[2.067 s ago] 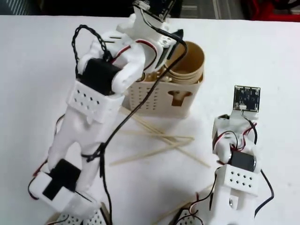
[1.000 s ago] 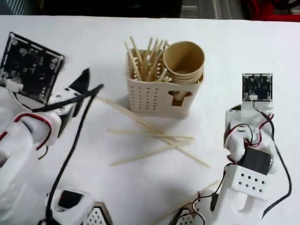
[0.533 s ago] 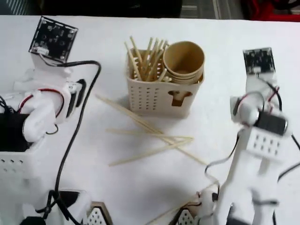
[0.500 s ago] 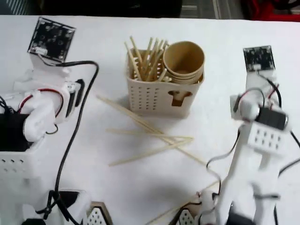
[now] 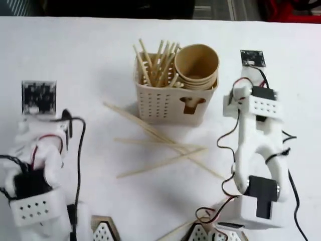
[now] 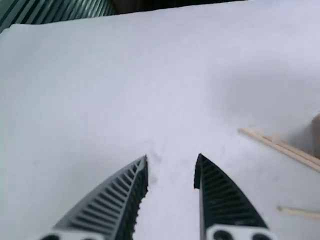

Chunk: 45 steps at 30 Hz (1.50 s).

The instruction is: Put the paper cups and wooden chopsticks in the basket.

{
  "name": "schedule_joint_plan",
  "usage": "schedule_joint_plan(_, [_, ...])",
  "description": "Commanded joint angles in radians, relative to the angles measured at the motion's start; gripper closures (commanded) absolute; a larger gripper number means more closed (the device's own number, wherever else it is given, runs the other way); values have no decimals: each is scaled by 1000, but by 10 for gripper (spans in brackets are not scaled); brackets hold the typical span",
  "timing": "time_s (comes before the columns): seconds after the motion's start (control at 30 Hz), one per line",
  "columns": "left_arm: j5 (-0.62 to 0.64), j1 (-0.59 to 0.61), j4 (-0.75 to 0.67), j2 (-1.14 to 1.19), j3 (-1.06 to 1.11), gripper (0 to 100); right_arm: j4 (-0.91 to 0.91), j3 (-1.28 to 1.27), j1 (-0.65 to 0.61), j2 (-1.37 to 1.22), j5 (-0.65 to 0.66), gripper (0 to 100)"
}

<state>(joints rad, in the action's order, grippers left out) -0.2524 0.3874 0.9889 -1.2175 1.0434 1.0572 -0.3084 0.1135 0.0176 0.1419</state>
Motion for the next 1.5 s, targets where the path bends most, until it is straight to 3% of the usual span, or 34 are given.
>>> schedule_joint_plan(0.0, [46, 56, -69, -96, 123, 837, -27, 46, -68, -1, -55, 981])
schedule_joint_plan(0.23, [95, 74, -77, -180, 252, 838, -108, 44, -194, -61, -157, 981])
schedule_joint_plan(0.5, [92, 76, -74, -269, 330, 838, -142, 46, -340, -148, -164, 981])
schedule_joint_plan(0.8, [92, 76, -68, -360, 367, 838, -160, 48, -320, -194, -161, 981])
schedule_joint_plan(1.1, [78, 76, -52, -371, 371, 837, -262, 48, -438, -229, -153, 981])
schedule_joint_plan(1.3, [64, 76, -52, -371, 373, 838, -263, 48, -509, -229, -72, 981])
schedule_joint_plan(1.47, [60, 76, -60, -372, 393, 838, -255, 48, -446, -219, -71, 981])
